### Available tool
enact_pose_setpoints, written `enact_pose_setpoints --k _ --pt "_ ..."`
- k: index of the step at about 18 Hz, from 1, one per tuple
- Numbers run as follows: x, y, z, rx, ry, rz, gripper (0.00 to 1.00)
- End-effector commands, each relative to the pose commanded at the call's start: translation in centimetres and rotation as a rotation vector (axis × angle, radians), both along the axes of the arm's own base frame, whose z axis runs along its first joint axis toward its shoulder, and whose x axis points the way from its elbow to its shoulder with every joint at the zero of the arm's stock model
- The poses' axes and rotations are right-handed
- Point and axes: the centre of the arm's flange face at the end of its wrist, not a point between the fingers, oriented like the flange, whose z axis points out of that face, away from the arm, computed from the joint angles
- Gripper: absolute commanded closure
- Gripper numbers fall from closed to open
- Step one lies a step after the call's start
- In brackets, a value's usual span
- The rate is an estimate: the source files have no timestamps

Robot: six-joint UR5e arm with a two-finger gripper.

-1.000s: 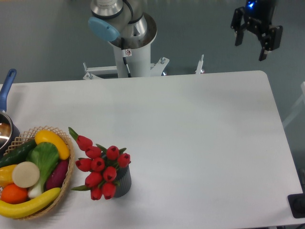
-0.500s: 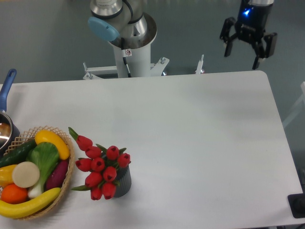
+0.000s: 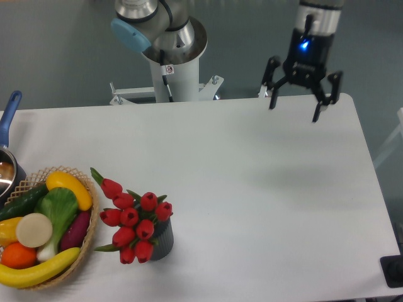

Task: Pick up the flowers from the vase
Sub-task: 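Move the open gripper across the table toward the red tulips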

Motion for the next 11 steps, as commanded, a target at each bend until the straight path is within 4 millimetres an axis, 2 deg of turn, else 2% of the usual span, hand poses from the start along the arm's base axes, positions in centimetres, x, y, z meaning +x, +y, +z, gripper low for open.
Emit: enact_pose_setpoints --k 3,5,9,11 --pt "2.1 2.3 -0.7 0.011 -0.018 -0.052 0.0" --pt "3.2 3.1 -1.7 0.061 -0.039 -0.079 0.0" --pt "4.2 5.1 -3.1 0.196 -0.067 -0.157 0.0" --pt "5.4 6.4 -3.5 0.202 -0.09 -0.183 0.0"
